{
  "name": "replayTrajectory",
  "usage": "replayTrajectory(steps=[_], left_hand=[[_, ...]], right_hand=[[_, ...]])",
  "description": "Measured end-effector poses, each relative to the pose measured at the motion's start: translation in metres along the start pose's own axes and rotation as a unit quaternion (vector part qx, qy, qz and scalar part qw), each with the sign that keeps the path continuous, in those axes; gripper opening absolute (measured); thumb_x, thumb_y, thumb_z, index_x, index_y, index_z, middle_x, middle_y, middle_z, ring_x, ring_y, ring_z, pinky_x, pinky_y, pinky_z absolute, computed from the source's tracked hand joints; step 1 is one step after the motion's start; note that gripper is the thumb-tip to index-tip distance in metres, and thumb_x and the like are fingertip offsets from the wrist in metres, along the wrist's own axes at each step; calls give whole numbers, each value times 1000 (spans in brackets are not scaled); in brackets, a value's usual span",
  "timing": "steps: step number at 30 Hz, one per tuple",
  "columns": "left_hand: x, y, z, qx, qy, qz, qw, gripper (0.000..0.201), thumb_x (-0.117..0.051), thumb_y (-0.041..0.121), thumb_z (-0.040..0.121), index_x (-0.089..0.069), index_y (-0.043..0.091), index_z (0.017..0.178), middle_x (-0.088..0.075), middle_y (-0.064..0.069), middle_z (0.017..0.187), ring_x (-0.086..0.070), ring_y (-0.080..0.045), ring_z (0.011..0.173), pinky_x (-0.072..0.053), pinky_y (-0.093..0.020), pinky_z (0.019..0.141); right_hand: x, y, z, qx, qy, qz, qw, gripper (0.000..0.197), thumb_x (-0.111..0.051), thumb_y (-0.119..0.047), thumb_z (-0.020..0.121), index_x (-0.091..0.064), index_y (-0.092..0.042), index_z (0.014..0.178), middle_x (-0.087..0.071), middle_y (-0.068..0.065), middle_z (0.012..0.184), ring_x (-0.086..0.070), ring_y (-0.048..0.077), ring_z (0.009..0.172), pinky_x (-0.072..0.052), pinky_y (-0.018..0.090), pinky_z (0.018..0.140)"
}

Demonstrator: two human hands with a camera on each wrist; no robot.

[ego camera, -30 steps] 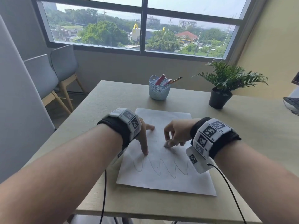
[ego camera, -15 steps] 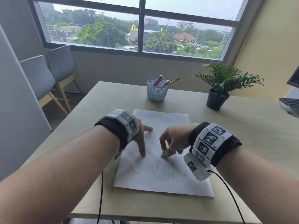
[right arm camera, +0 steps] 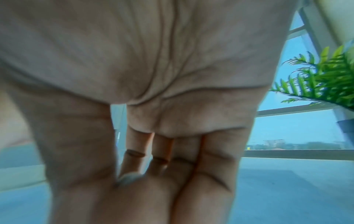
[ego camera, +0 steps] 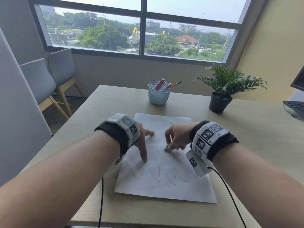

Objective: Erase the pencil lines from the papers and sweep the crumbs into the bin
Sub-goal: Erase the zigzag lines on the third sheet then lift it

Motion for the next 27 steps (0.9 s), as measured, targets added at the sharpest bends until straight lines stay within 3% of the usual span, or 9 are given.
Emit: replayTrajectory(steps=[6, 14, 19, 24, 27], left_hand=[[0, 0, 0, 2, -2, -1, 1000, 113, -75, 69, 58, -3, 55, 144, -19, 4, 153, -25, -24, 140, -28, -42, 110], [0, -1, -1, 1, -3, -5, 1000, 112, -74, 69, 59, -3, 56, 144, -17, 4, 154, -24, -25, 140, -29, -41, 110], [0, 0, -1, 2, 1, -1, 1000, 111, -75, 68, 60, -3, 56, 144, -16, 5, 154, -23, -24, 140, -29, -41, 109], [-1, 0, 1, 1, -1, -3, 1000, 112, -75, 67, 60, -2, 55, 145, -16, 6, 154, -21, -22, 141, -28, -42, 111], [-1, 0, 2, 4, -2, 0, 1000, 115, -76, 68, 58, -2, 56, 144, -16, 6, 154, -22, -22, 141, -28, -43, 111]], right_hand=[[-7, -6, -2, 9, 4, -12, 1000, 14, -66, -28, 89, -63, -14, 92, -67, 0, 76, -59, 12, 58, -44, 19, 50], [5, 0, 4, -5, 31, 7, 999, 14, -65, -27, 90, -62, -14, 92, -65, 0, 75, -57, 10, 55, -44, 18, 50], [-3, -8, 1, 12, 12, 14, 1000, 18, -66, -30, 89, -64, -13, 94, -66, -1, 74, -58, 11, 56, -45, 19, 52], [5, -3, 4, -11, 45, 20, 999, 12, -65, -25, 90, -61, -14, 88, -64, 2, 73, -55, 12, 53, -45, 21, 53], [-4, -11, -1, 11, 20, 0, 1000, 9, -66, -23, 88, -63, -15, 88, -66, 1, 74, -58, 12, 55, -45, 18, 49]])
Point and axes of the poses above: each hand's wrist, its own z-axis towards the middle knuckle, its own x-axis out of the back of the hand, y = z × x, the point moved 7 cm from there along z, towards the middle knuckle
